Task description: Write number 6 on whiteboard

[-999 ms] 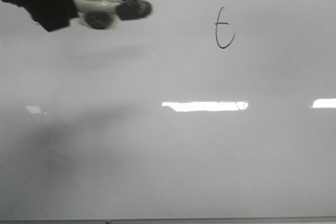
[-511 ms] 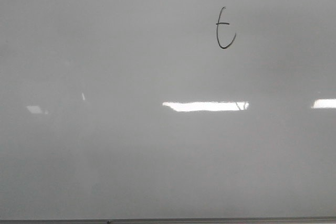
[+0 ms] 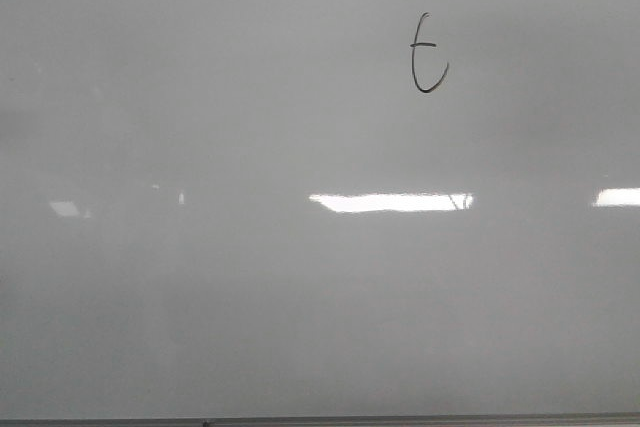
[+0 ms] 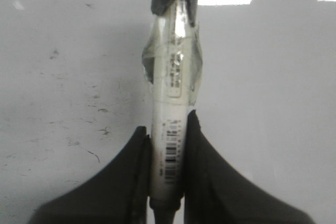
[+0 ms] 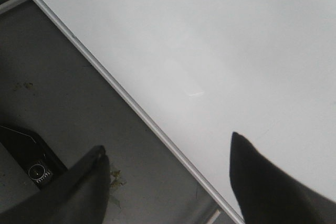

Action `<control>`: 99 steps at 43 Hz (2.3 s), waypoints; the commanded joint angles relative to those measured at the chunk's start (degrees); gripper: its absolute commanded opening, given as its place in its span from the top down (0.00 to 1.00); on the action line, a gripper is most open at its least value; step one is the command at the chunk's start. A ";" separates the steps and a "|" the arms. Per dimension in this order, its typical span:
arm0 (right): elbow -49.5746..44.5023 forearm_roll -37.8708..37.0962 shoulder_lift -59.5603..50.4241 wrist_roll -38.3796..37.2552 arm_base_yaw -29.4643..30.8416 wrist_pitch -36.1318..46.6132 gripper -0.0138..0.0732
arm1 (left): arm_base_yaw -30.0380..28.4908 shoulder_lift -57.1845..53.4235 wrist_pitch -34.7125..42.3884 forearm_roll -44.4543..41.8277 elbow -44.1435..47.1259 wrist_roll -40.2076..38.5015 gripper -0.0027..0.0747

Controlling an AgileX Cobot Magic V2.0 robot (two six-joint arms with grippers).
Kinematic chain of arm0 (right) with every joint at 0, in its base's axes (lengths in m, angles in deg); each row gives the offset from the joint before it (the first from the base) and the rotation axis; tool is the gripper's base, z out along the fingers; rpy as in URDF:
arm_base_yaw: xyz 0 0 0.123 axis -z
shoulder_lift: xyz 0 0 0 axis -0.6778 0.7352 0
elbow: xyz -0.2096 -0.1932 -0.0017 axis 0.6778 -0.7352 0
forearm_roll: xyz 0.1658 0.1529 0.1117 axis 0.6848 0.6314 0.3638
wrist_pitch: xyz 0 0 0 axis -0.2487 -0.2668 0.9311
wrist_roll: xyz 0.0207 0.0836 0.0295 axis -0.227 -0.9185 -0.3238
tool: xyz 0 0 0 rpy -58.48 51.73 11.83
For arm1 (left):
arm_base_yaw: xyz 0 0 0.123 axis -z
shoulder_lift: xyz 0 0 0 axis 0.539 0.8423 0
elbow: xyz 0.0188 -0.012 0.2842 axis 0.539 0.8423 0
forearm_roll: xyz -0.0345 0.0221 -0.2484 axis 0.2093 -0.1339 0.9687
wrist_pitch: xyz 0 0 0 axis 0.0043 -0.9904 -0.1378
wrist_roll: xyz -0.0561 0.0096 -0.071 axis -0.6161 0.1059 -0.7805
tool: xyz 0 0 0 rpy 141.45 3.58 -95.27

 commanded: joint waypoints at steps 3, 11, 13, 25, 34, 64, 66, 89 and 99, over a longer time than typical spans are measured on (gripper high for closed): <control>1.92 -0.57 -0.10 0.04 0.26 3.39 0.26 | -0.14 4.02 9.81 0.15 -1.37 -0.16 0.96; 1.92 -0.57 -0.10 0.04 0.26 3.39 0.26 | -0.14 10.61 19.52 5.86 -1.37 7.54 0.95; 1.92 -0.57 -0.10 0.04 0.26 3.33 0.26 | -0.14 11.65 21.30 10.78 -1.37 11.21 0.95; 1.92 -0.52 -0.10 0.04 0.26 3.20 0.26 | -0.14 17.79 29.75 17.31 -1.37 18.19 0.92; 1.92 -0.45 -0.10 0.04 0.26 3.21 0.26 | -0.14 18.44 30.18 17.31 -1.37 18.19 0.58; 1.99 -6.39 -2.14 -14.62 0.26 -1.59 0.26 | 0.37 -6.64 -17.92 11.75 -11.83 18.19 0.46; 1.99 -5.78 -2.87 -15.52 0.26 -1.72 0.26 | 1.03 -8.68 -21.87 11.75 -13.42 18.19 0.46; 1.92 0.39 -7.82 -15.79 0.26 -1.21 0.26 | 23.50 -28.45 -46.73 21.38 -19.41 21.21 0.46; 1.92 0.39 -7.82 -15.79 0.26 -1.11 0.26 | 26.40 -29.52 -46.73 21.18 -19.41 22.24 0.47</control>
